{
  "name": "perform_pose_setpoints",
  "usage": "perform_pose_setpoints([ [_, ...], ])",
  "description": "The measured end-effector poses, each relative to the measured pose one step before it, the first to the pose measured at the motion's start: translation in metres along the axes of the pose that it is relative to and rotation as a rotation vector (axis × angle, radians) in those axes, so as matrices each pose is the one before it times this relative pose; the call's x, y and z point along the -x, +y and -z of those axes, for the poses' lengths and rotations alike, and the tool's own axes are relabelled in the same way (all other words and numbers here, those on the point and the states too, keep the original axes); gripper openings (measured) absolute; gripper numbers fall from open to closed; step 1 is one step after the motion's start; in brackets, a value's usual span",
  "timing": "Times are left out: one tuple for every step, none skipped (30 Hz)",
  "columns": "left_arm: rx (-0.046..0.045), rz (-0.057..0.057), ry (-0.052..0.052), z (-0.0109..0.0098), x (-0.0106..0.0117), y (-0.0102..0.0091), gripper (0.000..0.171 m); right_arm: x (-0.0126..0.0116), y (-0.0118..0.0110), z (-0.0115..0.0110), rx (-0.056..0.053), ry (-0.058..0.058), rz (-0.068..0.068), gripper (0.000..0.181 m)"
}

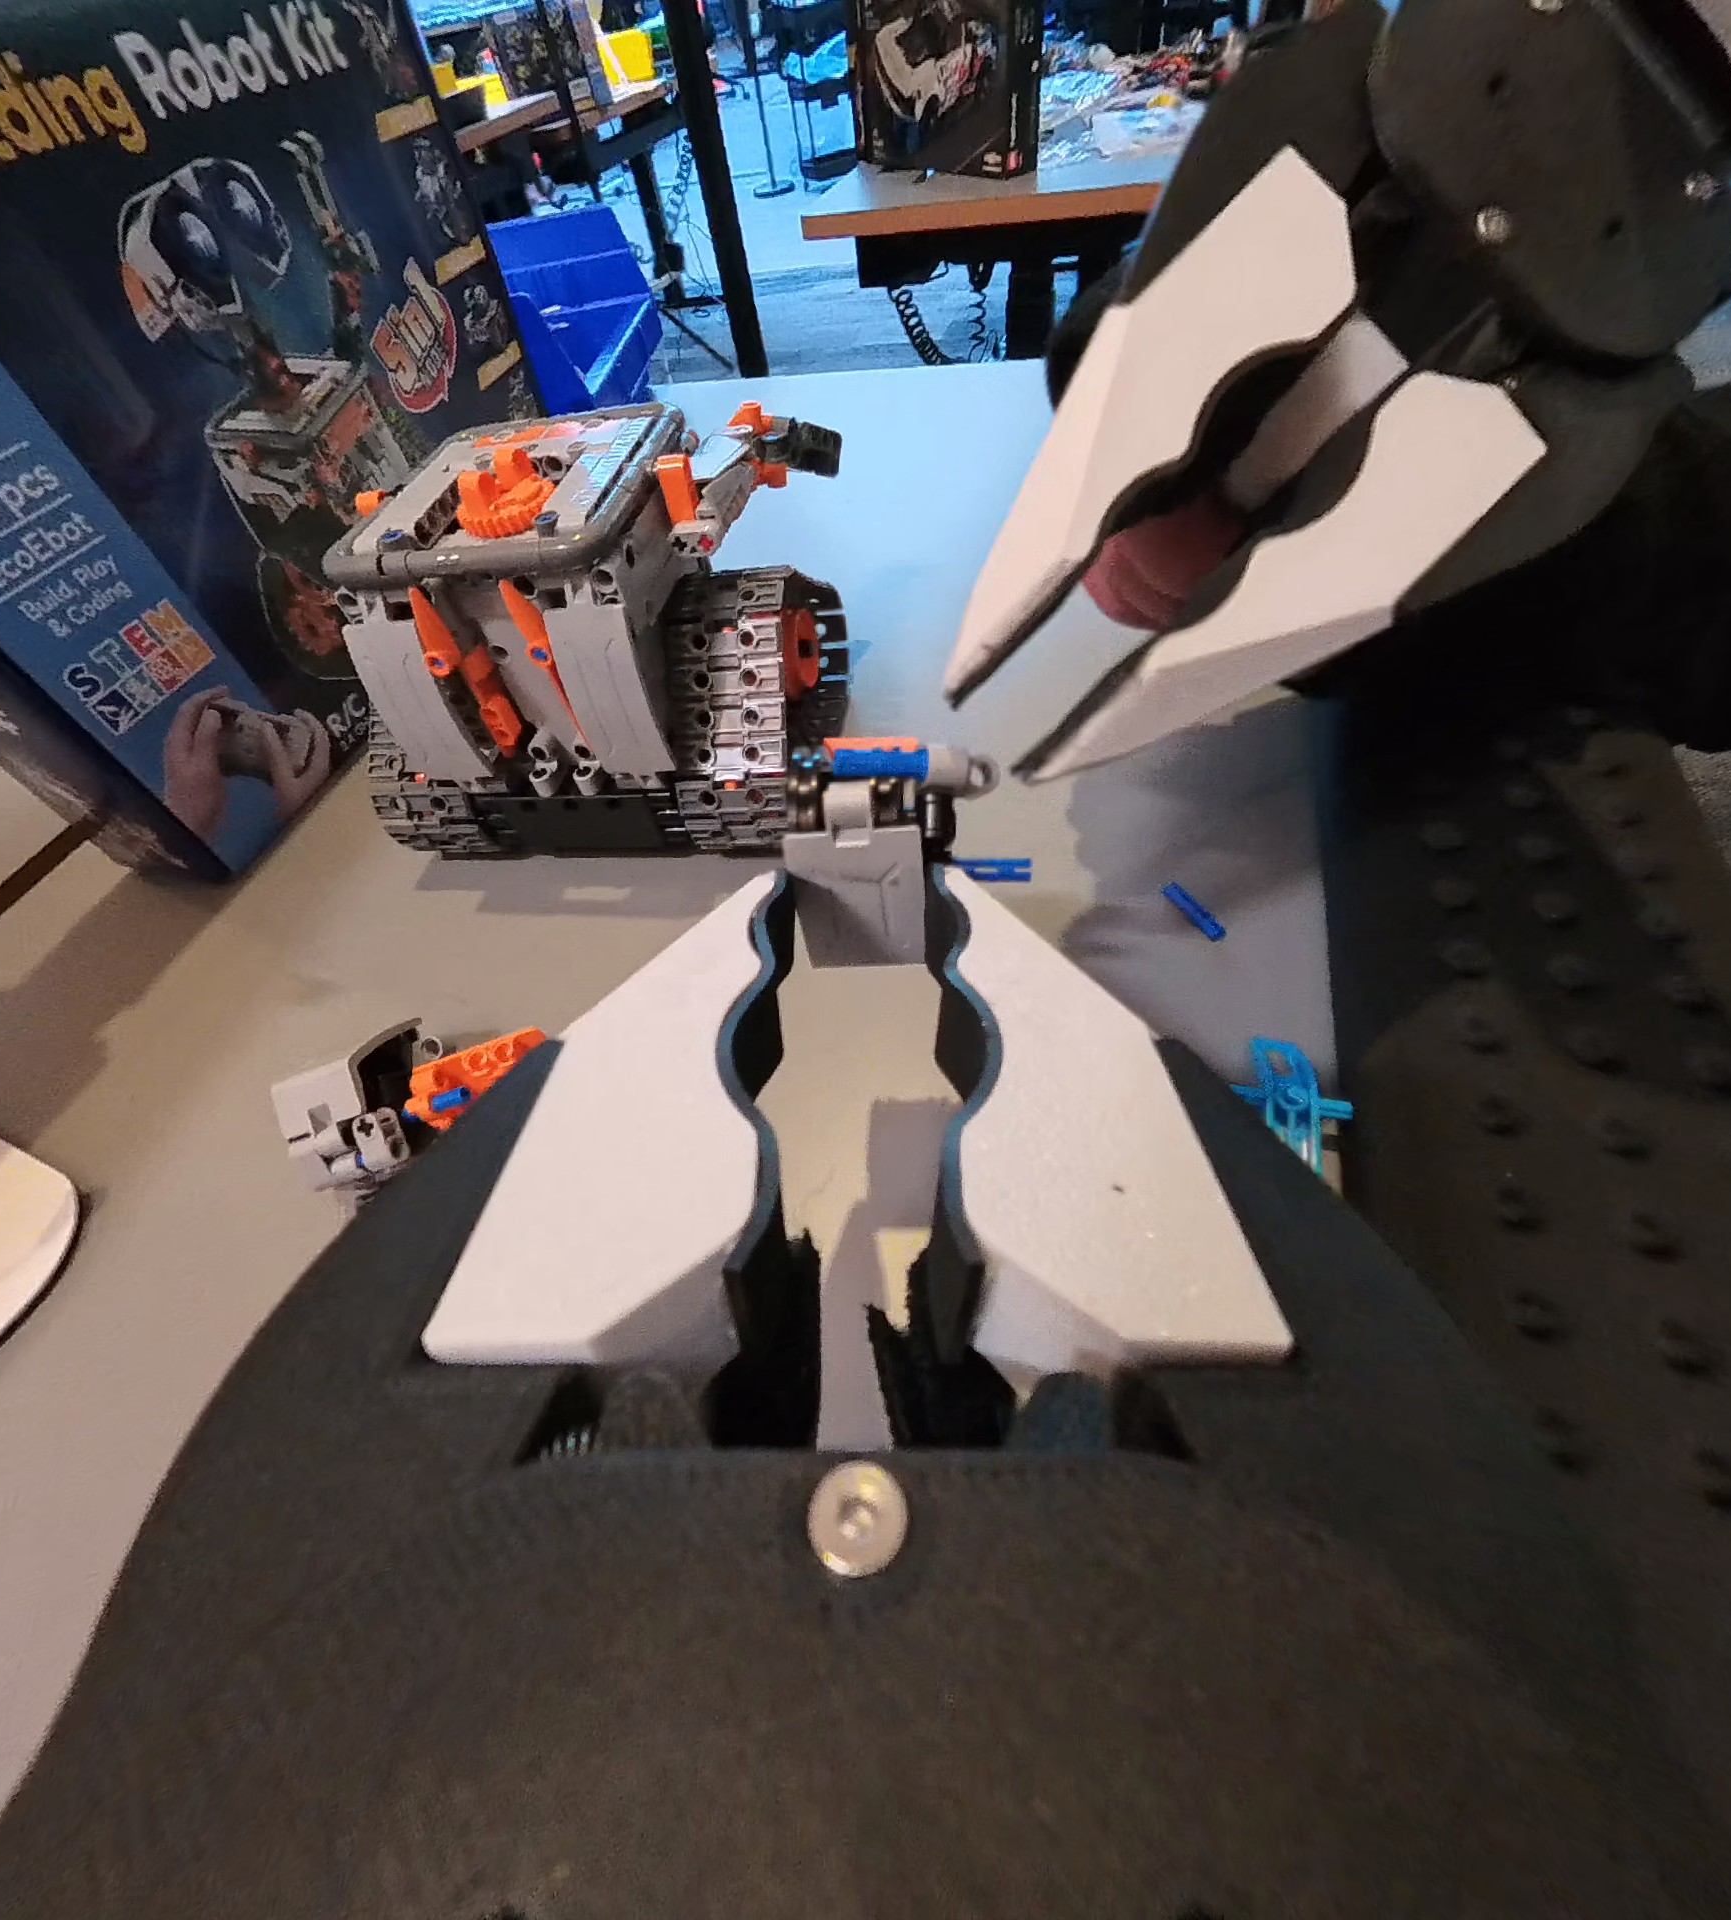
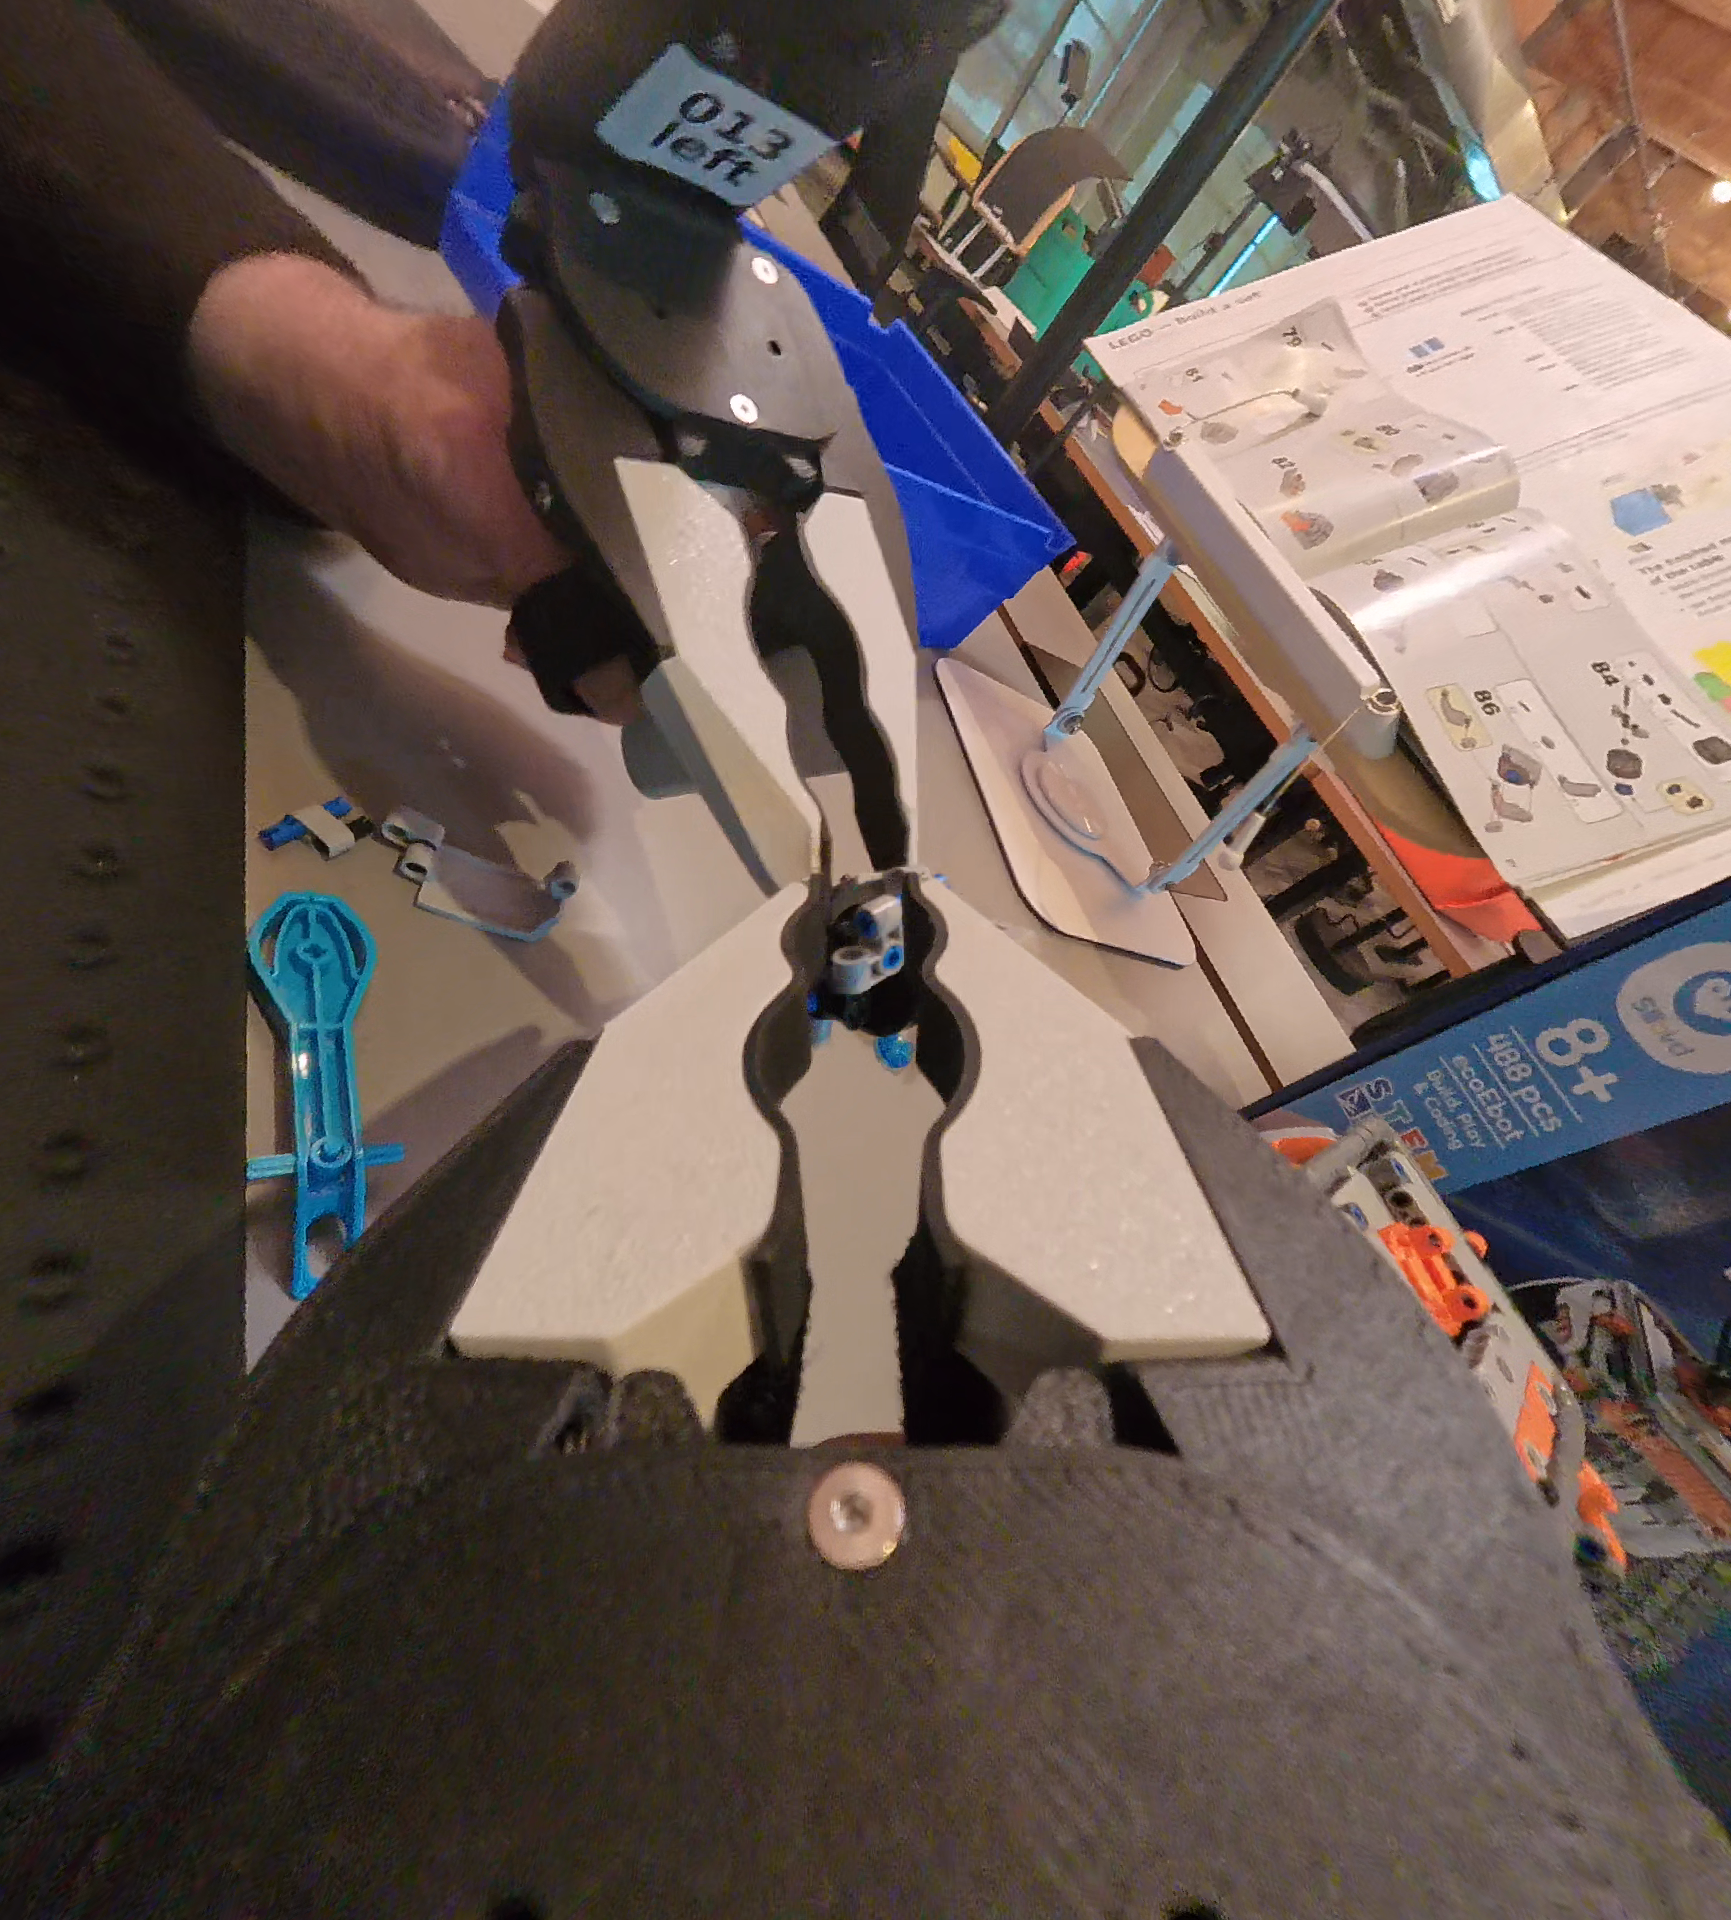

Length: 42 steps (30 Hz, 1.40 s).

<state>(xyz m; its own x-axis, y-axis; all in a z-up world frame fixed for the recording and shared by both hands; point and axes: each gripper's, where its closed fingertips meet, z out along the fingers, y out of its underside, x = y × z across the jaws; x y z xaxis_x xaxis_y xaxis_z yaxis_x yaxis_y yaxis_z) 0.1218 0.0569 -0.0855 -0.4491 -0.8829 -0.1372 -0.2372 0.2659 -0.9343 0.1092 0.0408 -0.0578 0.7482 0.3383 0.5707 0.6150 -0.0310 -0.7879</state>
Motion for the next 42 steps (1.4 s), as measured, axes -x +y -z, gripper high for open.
perform_pose_setpoints([
  [-0.00239, -0.0058, -0.0031, -0.00033, -0.00086, -0.00086, 0.023, -0.00274, 0.00357, -0.00105, 0.0175, 0.0115, -0.0116, 0.011],
  [0.0015, -0.0043, -0.0062, -0.00038, -0.00026, -0.00072, 0.023, -0.00147, 0.00353, -0.00172, 0.0201, 0.0083, -0.0062, 0.012],
  [0.01052, -0.0158, -0.0143, -0.00085, 0.00051, 0.00078, 0.023, -0.00043, 0.00124, -0.00152, 0.0091, 0.0061, -0.0037, 0.012],
  [0.00907, -0.0149, -0.0151, -0.00061, 0.00058, 0.00074, 0.023, 0.001, 0.0016, -0.00188, 0.0119, -0.003, -0.0043, 0.012],
  [0.00341, -0.0059, -0.0112, -0.00012, 0.00058, -0.00028, 0.023, 0.00043, 0.00381, -0.00235, 0.0219, -0.0007, -0.003, 0.011],
  [0.00722, -0.0051, -0.0113, -0.00013, 0.00085, 0.00064, 0.023, -0.00082, 0.00247, -0.00145, 0.0151, 0.0062, -0.0032, 0.008],
  [-0.00145, -0.0059, -0.0042, -0.00004, 0.00017, -0.00015, 0.023, 0.00003, -0.00095, 0.00008, -0.0045, -0.0007, -0.0051, 0.008],
  [0.00102, 0.0001, 0.0031, -0.00002, -0.00097, -0.00045, 0.023, 0.00039, -0.00138, 0.00023, -0.0059, -0.001, -0.0004, 0.007],
  [0.00689, -0.0156, -0.0117, -0.00033, 0.00017, 0.00047, 0.023, 0.00003, 0.00042, -0.00027, 0.0059, 0.0031, 0.0069, 0.007],
  [0.01076, -0.0223, -0.0156, -0.00039, 0.00032, 0.00091, 0.023, 0.00031, 0.00066, -0.00047, 0.0103, 0.0042, 0.0117, 0.007],
  [0.00084, -0.0055, -0.0073, 0.00013, 0.00006, -0.00024, 0.023, 0.00013, -0.00039, 0.00027, 0.0043, 0.0061, 0.0172, 0.006],
  [-0.01056, 0.0102, -0.0033, 0.00111, 0.00085, -0.002, 0.022, -0.00051, -0.0006, 0.00073, 0.0013, 0.0062, 0.014, 0.006],
  [-0.01012, 0.0131, -0.0012, 0.00121, 0.00123, -0.00169, 0.022, -0.00025, -0.00063, 0.00068, 0.0, 0.0023, 0.0103, 0.006],
  [-0.00839, 0.015, 0.0053, 0.00062, 0.00017, -0.00089, 0.022, 0.00057, -0.00024, 0.0006, 0.0047, 0.0026, 0.0183, 0.005],
  [-0.0031, 0.016, 0.0049, 0.00023, 0.0004, 0.00015, 0.022, 0.00095, 0.00004, 0.00009, 0.009, 0.0062, 0.0252, 0.005],
  [-0.00119, 0.0133, 0.0048, 0.00004, 0.00075, 0.00062, 0.022, 0.00127, 0.00084, -0.00032, 0.0124, 0.0048, 0.023, 0.005],
  [-0.00342, 0.0213, 0.0105, 0.00004, 0.0003, 0.00039, 0.022, 0.00133, 0.00102, -0.00043, 0.013, 0.0038, 0.0262, 0.006],
  [-0.01027, 0.026, 0.0134, 0.00038, 0.00001, -0.00074, 0.022, 0.00065, -0.00016, 0.00003, 0.0059, 0.0051, 0.0195, 0.005],
  [-0.00231, 0.0129, 0.0116, 0.0001, -0.00074, 0.00002, 0.022, 0.00056, -0.00049, -0.00012, 0.0031, 0.0013, 0.0062, 0.005],
  [0.00685, -0.0084, -0.0038, -0.00027, -0.00019, 0.00115, 0.022, 0.00115, 0.00089, -0.00062, 0.0078, -0.004, 0.0033, 0.005],
  [0.00292, -0.0081, -0.0068, -0.00011, -0.00031, 0.00023, 0.022, 0.00096, 0.00036, -0.00028, 0.007, 0.001, 0.0141, 0.006],
  [0.00103, 0.0006, 0.0006, -0.00015, -0.00045, 0.00002, 0.022, 0.00022, -0.00008, 0.00021, 0.0027, 0.0016, 0.0059, 0.005],
  [-0.00094, 0.0067, 0.0047, -0.00036, -0.00004, 0.00026, 0.022, 0.00003, 0.0007, 0.00001, 0.0005, -0.0063, -0.0104, 0.005],
  [-0.00061, 0.003, -0.0005, -0.00024, 0.00047, 0.00037, 0.022, 0.00007, 0.00101, -0.00026, 0.0042, -0.0044, -0.0038, 0.005],
  [-0.00112, -0.0012, -0.0004, -0.00002, 0.0, -0.00016, 0.022, 0.00008, 0.00013, -0.00015, 0.0055, 0.0042, 0.0096, 0.005],
  [0.0056, -0.0006, -0.001, -0.00042, 0.00029, 0.00105, 0.022, 0.00024, 0.00082, -0.00062, 0.0032, -0.0032, -0.0098, 0.005],
  [0.00517, 0.0029, 0.0017, -0.00048, 0.00058, 0.00133, 0.022, 0.00002, 0.00156, -0.00115, -0.0069, -0.0249, -0.0516, 0.005],
  [0.00329, 0.0039, 0.0044, -0.00045, 0.00044, 0.00095, 0.022, -0.00083, 0.00236, -0.0007, -0.0116, -0.0392, -0.0754, 0.006],
  [0.00859, -0.0014, 0.0011, -0.00093, 0.00061, 0.00127, 0.022, -0.00095, 0.00385, -0.00092, -0.0006, -0.0361, -0.0625, 0.006],
  [0.01746, -0.0087, -0.0028, -0.00171, 0.00093, 0.00304, 0.022, 0.00065, 0.00473, -0.0022, 0.0137, -0.0255, -0.0276, 0.006],
  [0.01776, -0.0032, 0.002, -0.00154, 0.00025, 0.00381, 0.022, 0.00161, 0.00357, -0.00219, 0.0117, -0.0201, -0.0134, 0.006],
  [0.01327, 0.0135, 0.0136, -0.0016, -0.00029, 0.00336, 0.022, 0.00088, 0.00245, -0.00149, 0.0018, -0.0265, -0.0349, 0.006],
  [-0.00274, 0.0172, 0.0098, -0.00068, 0.00053, 0.00058, 0.022, -0.00059, 0.00228, -0.00102, -0.0014, -0.0256, -0.046, 0.006],
  [0.00353, -0.0055, -0.0022, -0.00027, 0.0011, 0.00053, 0.022, -0.00103, 0.00257, -0.00116, 0.0065, -0.0126, -0.0273, 0.006],
  [0.01602, -0.0213, -0.0078, -0.00157, 0.00027, 0.00272, 0.022, 0.00014, 0.00322, -0.00194, 0.0131, -0.0156, -0.0264, 0.006],
  [0.02382, -0.0153, -0.003, -0.00226, -0.00049, 0.00442, 0.022, 0.00125, 0.004, -0.00248, 0.0115, -0.0325, -0.0441, 0.006],
  [0.0127, -0.0029, 0.0043, -0.00174, -0.00065, 0.00304, 0.022, 0.00053, 0.00331, -0.00151, 0.0044, -0.0345, -0.0492, 0.006],
  [0.00251, 0.0123, 0.0102, -0.00092, -0.00021, 0.00093, 0.022, -0.00051, 0.00165, -0.00036, -0.0016, -0.0231, -0.0387, 0.006],
  [0.00161, 0.0161, 0.0122, -0.00069, 0.00021, 0.00071, 0.022, -0.00001, 0.00129, -0.00084, 0.0007, -0.0194, -0.0284, 0.006],
  [0.00667, 0.011, 0.0084, -0.00083, 0.00028, 0.00213, 0.022, 0.00005, 0.00169, -0.00138, 0.0067, -0.0135, -0.0152, 0.006],
  [0.00484, 0.014, 0.0038, -0.00094, 0.00079, 0.00163, 0.022, -0.00028, 0.00129, -0.00116, 0.0098, 0.0035, 0.0091, 0.006],
  [0.00743, 0.0158, 0.0094, -0.00103, 0.00023, 0.0016, 0.022, 0.00076, 0.00124, -0.00145, 0.0137, 0.0067, 0.0239, 0.006],
])
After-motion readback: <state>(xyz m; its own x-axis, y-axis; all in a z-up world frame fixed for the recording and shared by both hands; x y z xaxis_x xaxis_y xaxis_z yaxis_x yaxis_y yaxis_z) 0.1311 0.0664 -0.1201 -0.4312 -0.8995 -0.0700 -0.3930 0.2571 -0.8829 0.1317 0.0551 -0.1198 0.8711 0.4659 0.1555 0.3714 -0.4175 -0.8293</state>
